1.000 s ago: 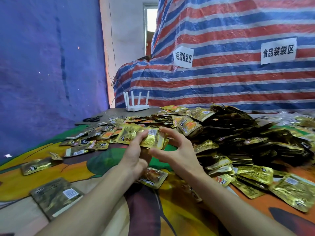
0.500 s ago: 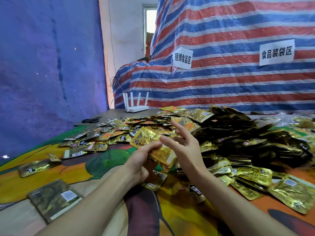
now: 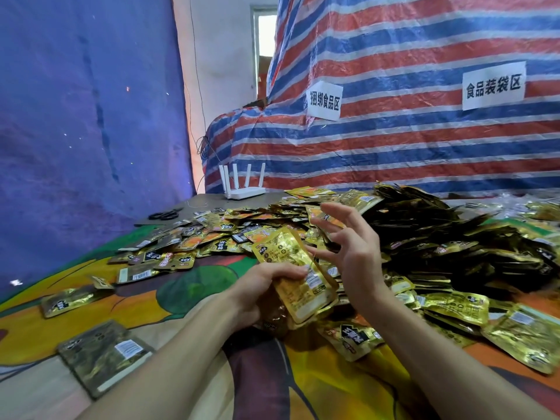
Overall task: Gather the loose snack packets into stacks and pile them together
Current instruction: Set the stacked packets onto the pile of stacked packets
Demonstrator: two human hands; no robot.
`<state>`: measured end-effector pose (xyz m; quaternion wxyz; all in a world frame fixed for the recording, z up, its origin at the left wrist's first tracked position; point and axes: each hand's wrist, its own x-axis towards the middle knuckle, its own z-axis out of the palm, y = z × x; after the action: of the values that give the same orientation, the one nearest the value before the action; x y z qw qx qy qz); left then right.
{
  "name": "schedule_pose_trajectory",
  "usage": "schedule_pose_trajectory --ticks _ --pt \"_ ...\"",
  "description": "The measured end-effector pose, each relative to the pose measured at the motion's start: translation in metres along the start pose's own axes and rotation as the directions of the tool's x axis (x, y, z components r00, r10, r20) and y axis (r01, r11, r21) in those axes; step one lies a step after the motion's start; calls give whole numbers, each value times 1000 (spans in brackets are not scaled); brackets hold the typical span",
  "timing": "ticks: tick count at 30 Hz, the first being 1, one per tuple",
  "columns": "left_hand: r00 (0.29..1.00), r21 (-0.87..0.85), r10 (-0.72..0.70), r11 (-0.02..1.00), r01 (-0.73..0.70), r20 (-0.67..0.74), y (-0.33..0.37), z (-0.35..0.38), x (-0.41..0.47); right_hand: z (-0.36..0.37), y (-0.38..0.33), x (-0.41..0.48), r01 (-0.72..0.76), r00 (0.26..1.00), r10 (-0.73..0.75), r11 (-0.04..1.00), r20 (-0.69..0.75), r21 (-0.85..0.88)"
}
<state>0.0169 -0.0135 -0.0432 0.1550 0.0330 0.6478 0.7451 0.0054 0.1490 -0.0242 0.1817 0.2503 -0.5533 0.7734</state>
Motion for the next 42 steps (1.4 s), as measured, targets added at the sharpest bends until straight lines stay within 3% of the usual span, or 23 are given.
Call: schedule_pose_trajectory --ticks 7,9,11,13,16,19,23,25,27,29,31,33,35,37,40,42 --pt "999 -108 52 993 -53 -15 -1 1 0 -7 4 2 152 970 -212 910 -116 -386" --pt "993 -188 109 975 -117 -48 2 0 1 -9 4 3 77 993 -106 896 -43 -438" --pt "983 -243 172 953 -183 -64 4 0 2 -7 4 2 -30 989 98 858 107 -512" --pt "973 -284 207 931 -228 -103 4 0 3 0 8 -4 -77 936 263 802 235 -593" --pt "963 -342 198 906 -251 -184 3 -3 6 13 12 -12 -84 871 380 739 311 -668" --pt "953 -345 214 896 -280 -215 3 -8 10 15 10 -11 -77 845 393 762 364 -643" --pt "971 -292 213 927 -237 -110 2 -2 7 10 5 -8 -191 858 386 852 339 -488" --pt "956 -282 259 915 -287 -135 2 2 8 6 -1 -6 -225 860 400 855 318 -467" --pt "918 -282 315 883 -376 -240 4 2 9 -2 -9 0 -130 912 308 842 269 -523" --pt "855 -251 332 857 -450 -398 5 -2 11 -13 -17 10 12 964 167 750 207 -661" --pt "793 -258 323 824 -504 -517 6 -8 13 -25 -23 24 56 990 77 565 120 -823" --pt "749 -253 298 813 -524 -593 5 -13 13 -35 -26 36 25 998 40 324 40 -946" --pt "727 -239 283 818 -524 -626 5 -14 12 -42 -23 40 -2 997 79 5 -2 -1000" --pt "717 -213 290 826 -522 -634 6 -12 12 -48 -17 39 5 987 159 -180 -24 -984" --pt "676 -37 414 837 -545 -609 5 -7 13 -56 -15 39 14 969 245 -135 -20 -991" --pt "668 160 546 820 -549 -505 1 1 11 -56 -21 43 2 948 316 -82 -24 -997"
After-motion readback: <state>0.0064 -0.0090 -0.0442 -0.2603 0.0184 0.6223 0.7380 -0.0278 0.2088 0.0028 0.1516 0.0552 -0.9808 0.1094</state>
